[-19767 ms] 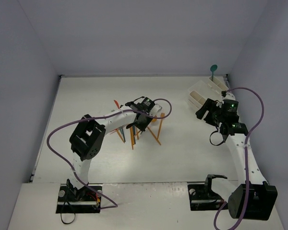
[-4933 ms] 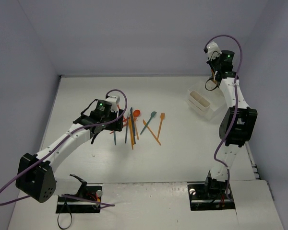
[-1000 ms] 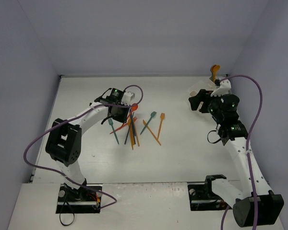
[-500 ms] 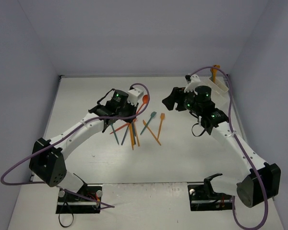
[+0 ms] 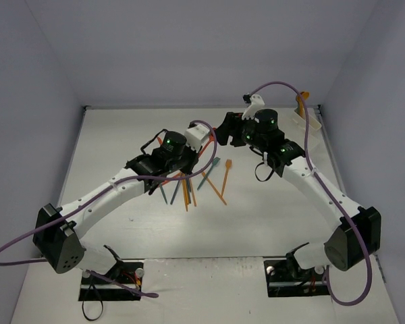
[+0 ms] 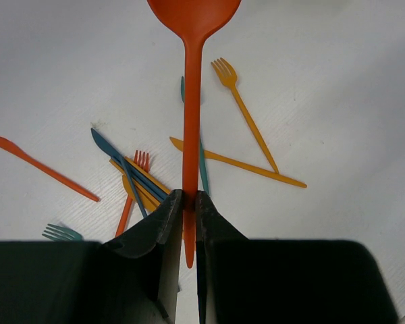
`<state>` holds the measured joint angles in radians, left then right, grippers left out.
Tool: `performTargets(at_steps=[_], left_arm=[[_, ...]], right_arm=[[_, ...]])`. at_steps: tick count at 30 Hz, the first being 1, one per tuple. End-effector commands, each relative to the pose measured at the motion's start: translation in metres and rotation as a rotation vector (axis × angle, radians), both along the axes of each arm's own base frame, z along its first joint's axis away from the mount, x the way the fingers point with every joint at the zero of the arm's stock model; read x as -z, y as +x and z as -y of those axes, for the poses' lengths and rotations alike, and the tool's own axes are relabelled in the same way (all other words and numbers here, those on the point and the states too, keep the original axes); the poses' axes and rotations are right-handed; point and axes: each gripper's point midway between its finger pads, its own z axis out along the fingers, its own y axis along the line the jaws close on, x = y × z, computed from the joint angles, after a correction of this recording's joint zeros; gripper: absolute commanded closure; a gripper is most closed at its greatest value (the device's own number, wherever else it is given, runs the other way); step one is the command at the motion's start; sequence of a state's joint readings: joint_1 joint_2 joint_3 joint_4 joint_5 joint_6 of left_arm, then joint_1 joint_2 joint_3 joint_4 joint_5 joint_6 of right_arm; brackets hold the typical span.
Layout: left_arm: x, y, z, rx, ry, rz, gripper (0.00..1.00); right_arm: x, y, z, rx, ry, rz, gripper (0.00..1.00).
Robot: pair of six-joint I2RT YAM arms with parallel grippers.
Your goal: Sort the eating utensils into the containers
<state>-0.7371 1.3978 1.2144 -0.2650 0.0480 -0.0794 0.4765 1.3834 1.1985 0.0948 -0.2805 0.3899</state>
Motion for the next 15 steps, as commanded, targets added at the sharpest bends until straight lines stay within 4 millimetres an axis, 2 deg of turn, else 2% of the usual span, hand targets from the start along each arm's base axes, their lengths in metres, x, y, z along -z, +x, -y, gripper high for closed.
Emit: performTargets(at_steps=[1,7,15], left_arm=[[-0.057,0.009,0.006,-0.013,-0.085,0.155,1.0],[-0.058,0.009,0.01,-0.01,-0.074,0.17,1.0],[-0.056,0.004,0.017,0.006,-0.058,0.177,1.0]], right_arm=[[-0.034,0.011,-0.01,0.01,0.049,0.091,0.36],[-0.027,0.011,-0.016,-0.01,0.038,0.08,0.42],[-0.026,0.012,-0.014,-0.014,0.006,0.106,0.71]])
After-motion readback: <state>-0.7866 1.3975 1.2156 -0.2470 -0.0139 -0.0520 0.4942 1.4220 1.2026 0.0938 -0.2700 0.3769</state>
